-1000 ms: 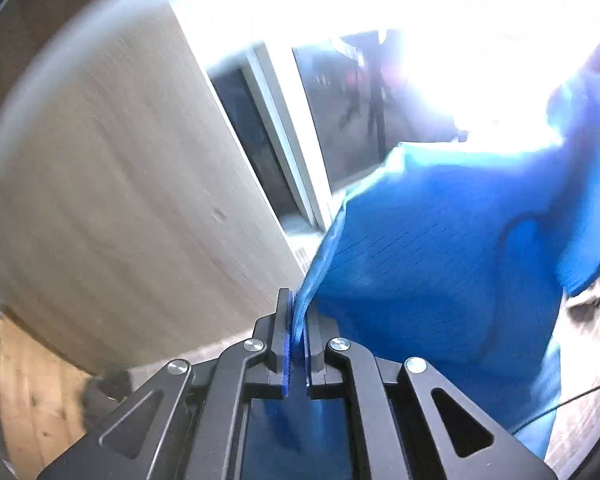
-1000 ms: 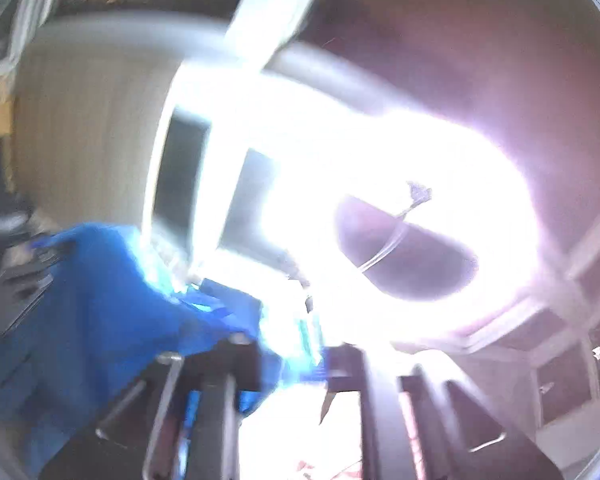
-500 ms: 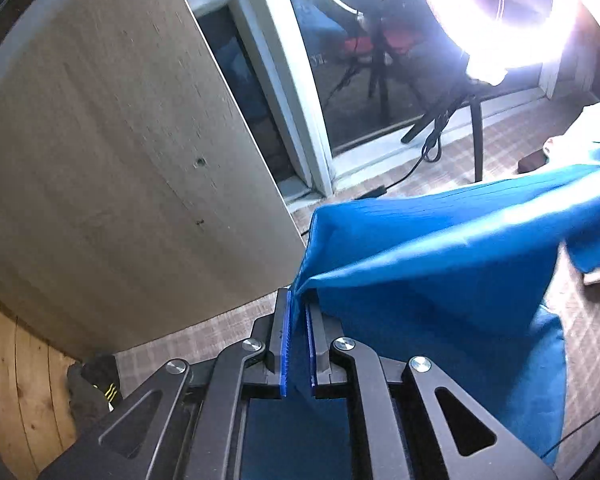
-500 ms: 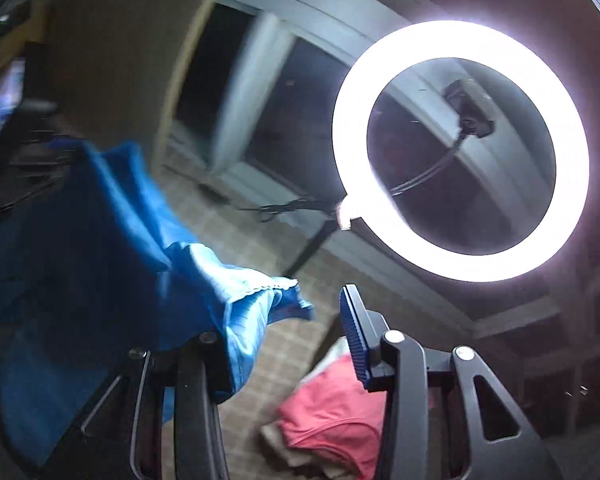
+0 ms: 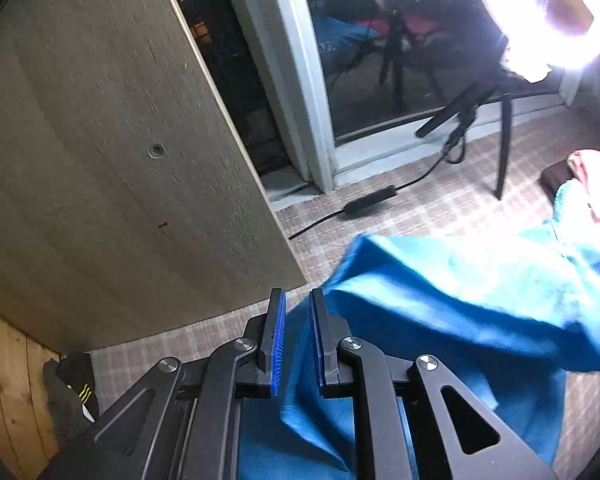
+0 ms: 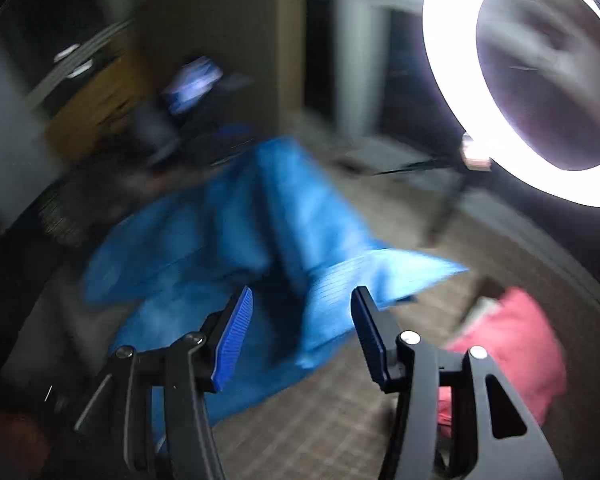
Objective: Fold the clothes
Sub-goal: 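Lower the blue coat onto the rug and open both grippers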
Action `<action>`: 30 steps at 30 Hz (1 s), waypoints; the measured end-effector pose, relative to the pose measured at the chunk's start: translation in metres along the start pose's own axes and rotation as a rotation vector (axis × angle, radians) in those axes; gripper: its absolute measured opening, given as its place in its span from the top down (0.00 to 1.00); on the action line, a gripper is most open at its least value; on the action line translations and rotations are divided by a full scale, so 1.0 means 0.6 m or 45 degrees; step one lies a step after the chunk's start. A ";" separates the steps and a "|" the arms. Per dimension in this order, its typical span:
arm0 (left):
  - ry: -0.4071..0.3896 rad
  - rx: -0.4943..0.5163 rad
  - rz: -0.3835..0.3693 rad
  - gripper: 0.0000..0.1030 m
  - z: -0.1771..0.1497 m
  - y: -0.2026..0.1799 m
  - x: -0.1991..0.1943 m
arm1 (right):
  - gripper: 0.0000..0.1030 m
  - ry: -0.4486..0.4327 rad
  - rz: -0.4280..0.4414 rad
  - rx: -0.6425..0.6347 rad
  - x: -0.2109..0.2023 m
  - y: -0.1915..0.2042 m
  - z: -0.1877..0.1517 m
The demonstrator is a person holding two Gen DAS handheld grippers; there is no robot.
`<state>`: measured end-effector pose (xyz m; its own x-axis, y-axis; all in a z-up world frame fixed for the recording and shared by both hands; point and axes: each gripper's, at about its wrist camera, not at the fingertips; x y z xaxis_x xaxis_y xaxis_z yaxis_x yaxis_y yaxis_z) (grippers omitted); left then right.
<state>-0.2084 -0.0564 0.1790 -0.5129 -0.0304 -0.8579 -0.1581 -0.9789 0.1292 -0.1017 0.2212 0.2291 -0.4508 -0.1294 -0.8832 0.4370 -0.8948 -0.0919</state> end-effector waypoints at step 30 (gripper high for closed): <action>-0.116 -0.272 -0.098 0.85 -0.500 0.336 -0.433 | 0.44 -0.379 0.201 0.310 -0.103 0.089 -0.234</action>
Point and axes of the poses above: each gripper's, at about its wrist camera, not at the fingertips, and x roughly the way its jaws point, y to its left, z to its top, and after that the axes turned 9 degrees about -x, right-handed
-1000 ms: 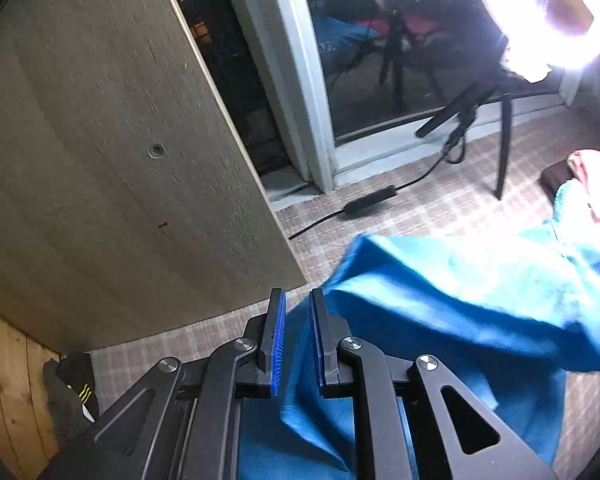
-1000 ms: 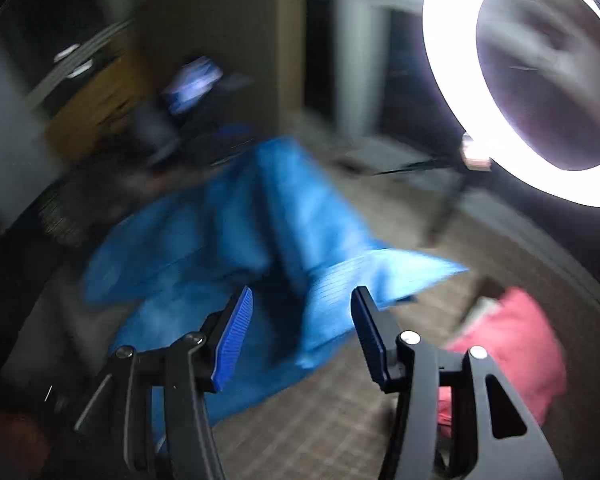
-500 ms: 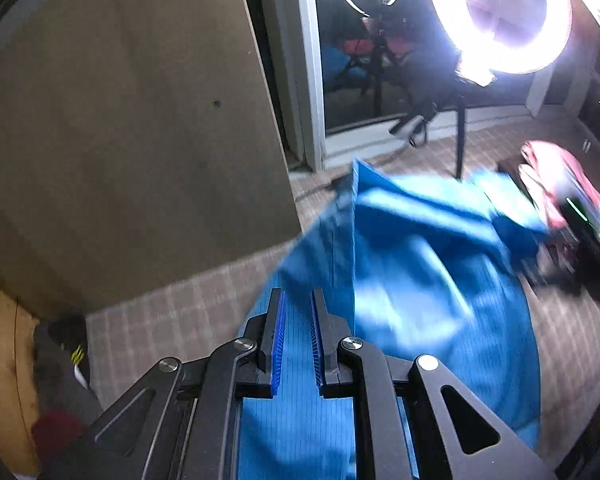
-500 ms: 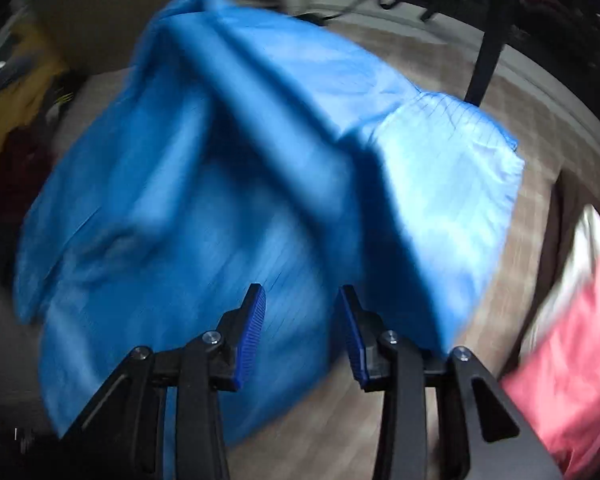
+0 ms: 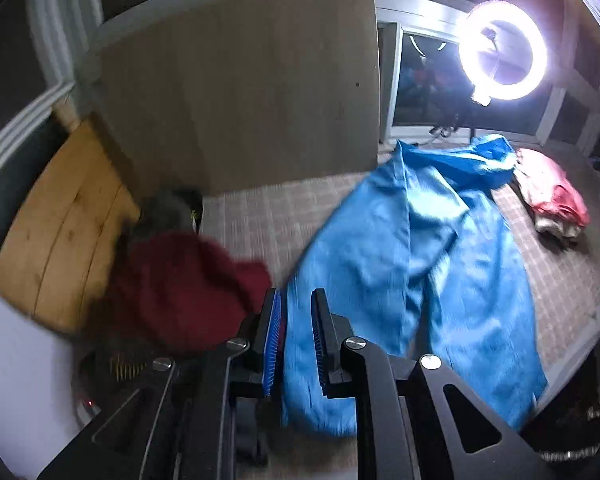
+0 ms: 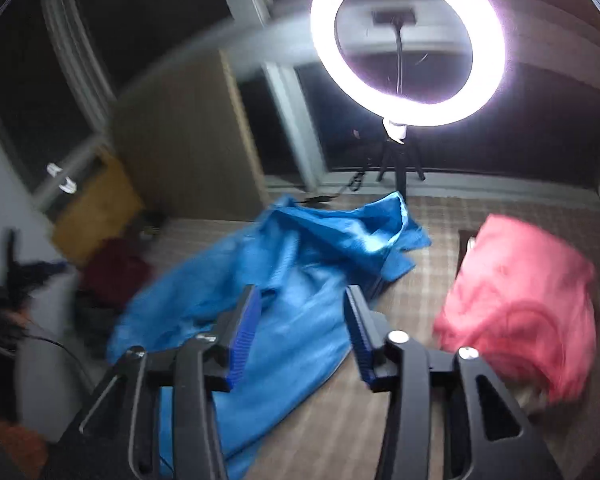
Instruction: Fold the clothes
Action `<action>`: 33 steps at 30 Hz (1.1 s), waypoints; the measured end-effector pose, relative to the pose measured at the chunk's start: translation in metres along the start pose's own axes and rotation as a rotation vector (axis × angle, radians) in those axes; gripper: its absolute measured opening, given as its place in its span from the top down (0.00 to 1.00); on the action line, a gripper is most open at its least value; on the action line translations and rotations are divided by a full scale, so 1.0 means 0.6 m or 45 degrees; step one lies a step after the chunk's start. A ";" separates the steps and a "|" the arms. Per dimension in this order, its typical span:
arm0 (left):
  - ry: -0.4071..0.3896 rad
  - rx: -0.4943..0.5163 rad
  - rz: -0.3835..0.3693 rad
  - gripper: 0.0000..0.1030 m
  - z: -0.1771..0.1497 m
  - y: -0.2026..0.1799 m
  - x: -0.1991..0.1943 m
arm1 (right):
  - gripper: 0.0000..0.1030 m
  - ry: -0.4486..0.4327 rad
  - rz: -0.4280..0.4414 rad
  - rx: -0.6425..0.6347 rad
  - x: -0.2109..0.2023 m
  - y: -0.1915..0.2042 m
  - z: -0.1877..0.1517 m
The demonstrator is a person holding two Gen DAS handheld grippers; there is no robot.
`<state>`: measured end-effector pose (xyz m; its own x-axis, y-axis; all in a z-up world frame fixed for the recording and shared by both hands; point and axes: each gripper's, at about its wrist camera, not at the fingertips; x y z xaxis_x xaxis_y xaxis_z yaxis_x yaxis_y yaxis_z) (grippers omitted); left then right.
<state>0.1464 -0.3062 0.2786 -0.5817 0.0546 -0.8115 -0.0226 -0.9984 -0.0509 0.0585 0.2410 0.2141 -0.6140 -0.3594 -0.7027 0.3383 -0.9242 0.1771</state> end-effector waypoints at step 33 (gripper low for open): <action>0.582 0.024 -0.634 0.92 -0.318 -0.172 0.226 | 0.36 0.234 0.295 -0.305 0.095 0.487 -0.344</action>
Point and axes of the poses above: each gripper's, at about its wrist camera, not at the fingertips, and x roughly the way its jaws point, y to its left, z to its top, and after that the axes turned 9 degrees about -x, right-handed
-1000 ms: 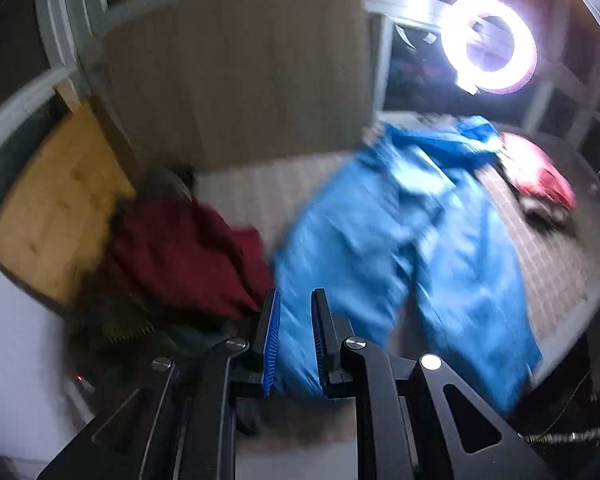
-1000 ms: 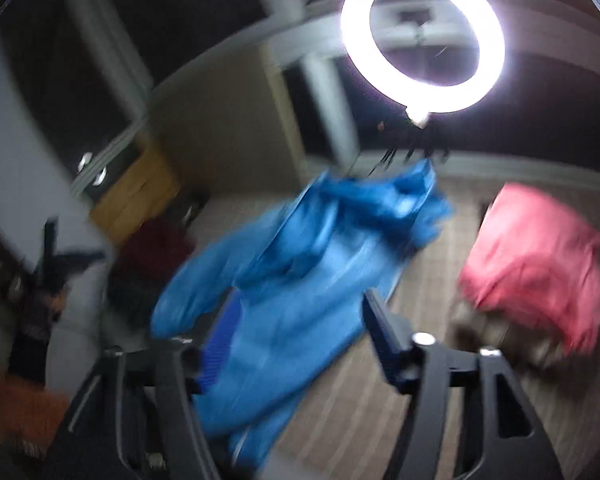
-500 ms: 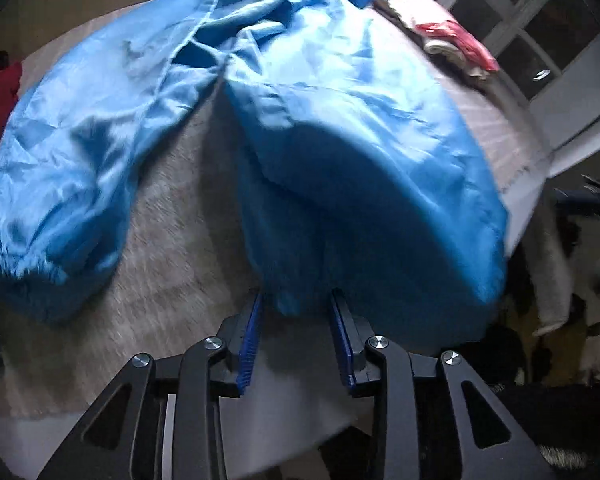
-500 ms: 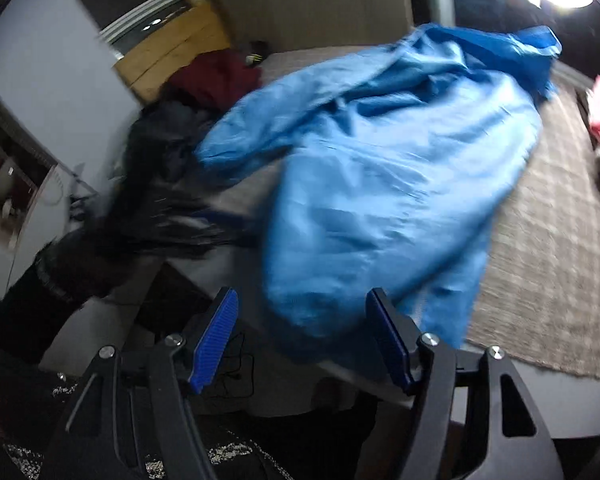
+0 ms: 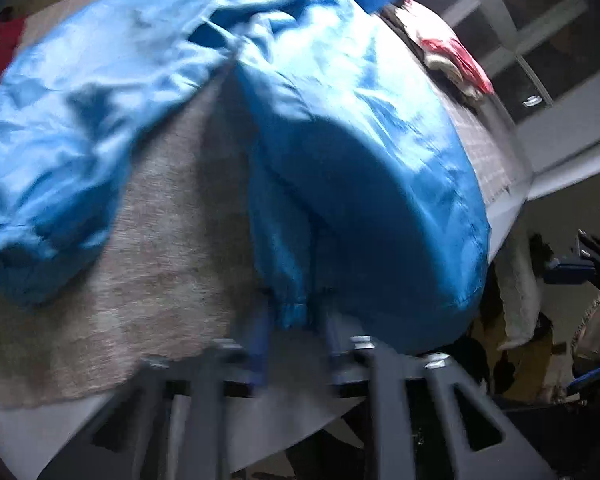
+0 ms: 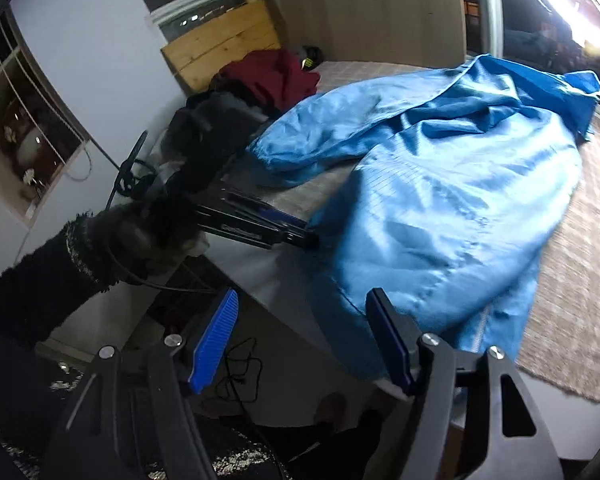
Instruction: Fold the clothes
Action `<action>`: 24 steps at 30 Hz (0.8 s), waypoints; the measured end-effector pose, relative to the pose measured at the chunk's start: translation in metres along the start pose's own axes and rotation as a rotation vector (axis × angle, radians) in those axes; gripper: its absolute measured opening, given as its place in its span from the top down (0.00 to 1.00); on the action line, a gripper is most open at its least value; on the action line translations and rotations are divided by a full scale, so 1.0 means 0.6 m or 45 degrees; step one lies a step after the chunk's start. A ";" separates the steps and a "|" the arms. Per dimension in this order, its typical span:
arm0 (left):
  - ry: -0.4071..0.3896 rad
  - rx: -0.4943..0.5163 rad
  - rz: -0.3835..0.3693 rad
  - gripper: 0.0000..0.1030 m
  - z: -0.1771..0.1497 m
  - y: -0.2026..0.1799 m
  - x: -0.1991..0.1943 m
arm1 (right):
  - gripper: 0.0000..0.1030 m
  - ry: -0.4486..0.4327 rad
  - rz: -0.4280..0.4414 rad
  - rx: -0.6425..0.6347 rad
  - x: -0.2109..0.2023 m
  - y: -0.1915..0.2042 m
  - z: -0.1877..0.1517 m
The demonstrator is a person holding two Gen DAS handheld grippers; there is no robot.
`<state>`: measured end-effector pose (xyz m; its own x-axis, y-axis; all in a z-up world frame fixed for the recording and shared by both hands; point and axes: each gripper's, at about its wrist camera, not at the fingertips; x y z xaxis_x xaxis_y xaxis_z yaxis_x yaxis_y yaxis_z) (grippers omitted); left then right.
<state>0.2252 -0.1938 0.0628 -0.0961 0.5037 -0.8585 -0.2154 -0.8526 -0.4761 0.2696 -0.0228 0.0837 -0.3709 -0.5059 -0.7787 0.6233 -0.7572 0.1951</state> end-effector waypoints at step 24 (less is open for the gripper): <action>-0.232 0.407 -0.155 0.64 0.049 -0.263 -0.200 | 0.97 -0.328 -0.526 0.029 -0.188 -0.120 0.034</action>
Point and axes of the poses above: each gripper's, at about its wrist camera, not at the fingertips, and x roughly the way its jaws point, y to its left, z to its top, and after that the axes turned 9 degrees about -x, right-handed
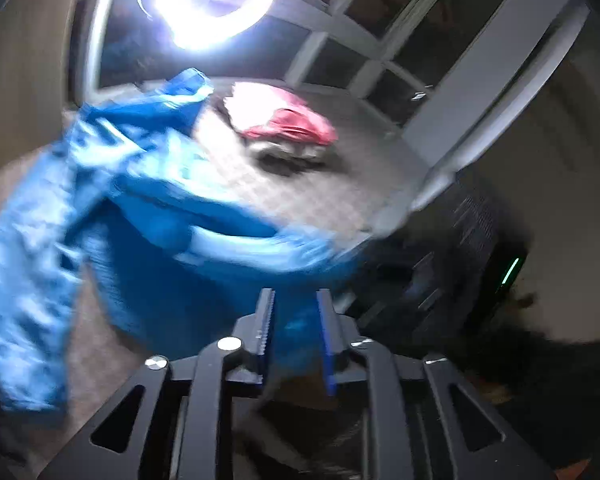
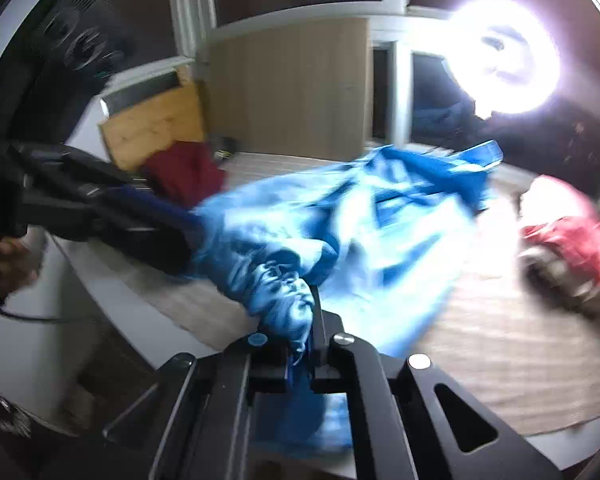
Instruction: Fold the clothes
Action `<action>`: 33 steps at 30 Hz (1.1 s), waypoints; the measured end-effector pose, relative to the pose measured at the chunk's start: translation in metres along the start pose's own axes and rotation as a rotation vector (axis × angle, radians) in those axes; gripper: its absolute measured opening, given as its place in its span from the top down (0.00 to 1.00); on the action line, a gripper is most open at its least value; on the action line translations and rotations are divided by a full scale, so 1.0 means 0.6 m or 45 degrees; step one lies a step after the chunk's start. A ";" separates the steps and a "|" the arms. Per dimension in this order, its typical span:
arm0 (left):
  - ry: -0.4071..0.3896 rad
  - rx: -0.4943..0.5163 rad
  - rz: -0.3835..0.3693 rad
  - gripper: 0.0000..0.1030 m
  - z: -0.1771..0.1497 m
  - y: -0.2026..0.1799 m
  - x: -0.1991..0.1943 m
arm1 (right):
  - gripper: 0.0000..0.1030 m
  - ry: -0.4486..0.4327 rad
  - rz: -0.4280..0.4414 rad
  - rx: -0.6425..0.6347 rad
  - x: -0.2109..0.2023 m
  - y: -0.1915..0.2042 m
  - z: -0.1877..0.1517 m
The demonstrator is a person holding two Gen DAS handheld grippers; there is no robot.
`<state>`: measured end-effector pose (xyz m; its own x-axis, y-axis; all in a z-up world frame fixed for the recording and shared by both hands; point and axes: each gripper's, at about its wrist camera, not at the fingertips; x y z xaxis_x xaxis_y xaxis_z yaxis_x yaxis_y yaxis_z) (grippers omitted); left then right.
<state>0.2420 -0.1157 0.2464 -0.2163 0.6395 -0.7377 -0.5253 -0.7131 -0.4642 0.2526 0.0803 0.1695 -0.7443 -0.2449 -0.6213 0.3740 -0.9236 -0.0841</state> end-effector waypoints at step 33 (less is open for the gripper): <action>0.192 -0.612 0.574 0.91 -0.176 0.144 0.094 | 0.94 0.306 0.700 -0.201 0.064 -0.053 -0.034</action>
<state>0.2714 -0.1715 0.1129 -0.1931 0.2271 -0.9545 0.0219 -0.9716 -0.2356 0.2233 0.1063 0.1327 -0.2809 -0.5826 -0.7627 0.7584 -0.6217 0.1956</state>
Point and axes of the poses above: each gripper's, at about its wrist camera, not at the fingertips, and x roughly the way its jaws point, y to its left, z to its top, and after that the axes turned 9 degrees about -x, right-handed
